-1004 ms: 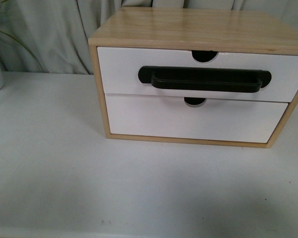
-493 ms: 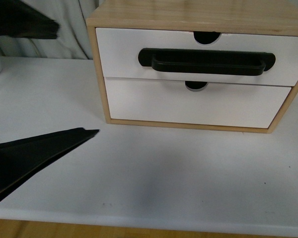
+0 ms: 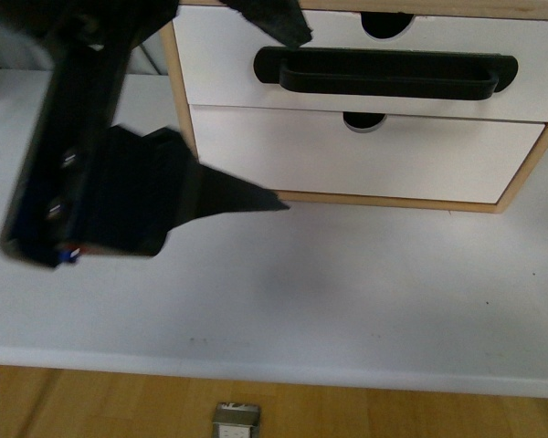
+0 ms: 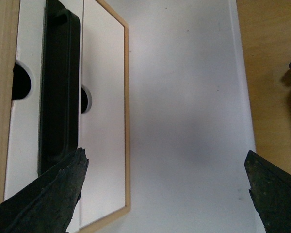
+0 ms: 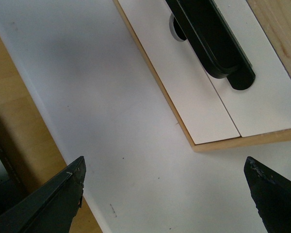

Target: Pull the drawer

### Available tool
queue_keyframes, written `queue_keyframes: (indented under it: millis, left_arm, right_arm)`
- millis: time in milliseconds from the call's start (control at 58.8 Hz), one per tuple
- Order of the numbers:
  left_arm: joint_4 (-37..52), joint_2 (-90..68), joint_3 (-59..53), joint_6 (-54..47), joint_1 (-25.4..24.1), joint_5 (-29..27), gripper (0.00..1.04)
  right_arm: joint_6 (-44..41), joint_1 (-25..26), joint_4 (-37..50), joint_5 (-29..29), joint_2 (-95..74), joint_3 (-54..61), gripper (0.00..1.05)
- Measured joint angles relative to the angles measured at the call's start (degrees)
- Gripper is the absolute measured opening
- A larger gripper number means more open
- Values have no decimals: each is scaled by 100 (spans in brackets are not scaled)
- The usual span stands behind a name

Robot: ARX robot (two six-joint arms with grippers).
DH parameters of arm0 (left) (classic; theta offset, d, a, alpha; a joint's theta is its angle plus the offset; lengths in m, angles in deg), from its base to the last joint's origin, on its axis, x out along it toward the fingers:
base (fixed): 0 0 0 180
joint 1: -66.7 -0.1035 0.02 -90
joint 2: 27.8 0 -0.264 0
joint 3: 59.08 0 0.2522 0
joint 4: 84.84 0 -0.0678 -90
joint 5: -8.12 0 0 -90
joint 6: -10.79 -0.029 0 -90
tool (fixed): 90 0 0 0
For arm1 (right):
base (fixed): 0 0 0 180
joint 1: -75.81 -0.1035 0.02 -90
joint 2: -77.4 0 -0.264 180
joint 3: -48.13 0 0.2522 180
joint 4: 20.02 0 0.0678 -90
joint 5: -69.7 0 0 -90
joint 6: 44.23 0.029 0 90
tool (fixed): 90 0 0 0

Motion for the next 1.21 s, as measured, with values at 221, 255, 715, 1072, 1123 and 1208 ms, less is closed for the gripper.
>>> queue_keyframes:
  millis: [221,255,715,1072,1123,1208]
  left_arm:
    - [28,-817,765,20,195,-96,98]
    - [66,-916,824,22,214,-129,98]
    - [118,-1829,1563,-116,186,-597,98]
    - [127,-2173,1751,-326,0,-835,98]
    - [127,-2190,1751,-372,-20,-837,98]
    - [114,-2212,1757,-439,-44,-874,98]
  right_arm:
    - [-334,-127,-63,-31,-560,-378,96]
    - [-372,-166,-37,-46,-632,-413,96]
    - [-634,-1005,254,-280,-1517,-1019,96]
    - [-678,-1174,433,-433,-2011,-1298,96]
    - [-671,-1176,466,-431,-2074,-1311,96]
    - [-662,-1180,483,-426,-2170,-1351,96]
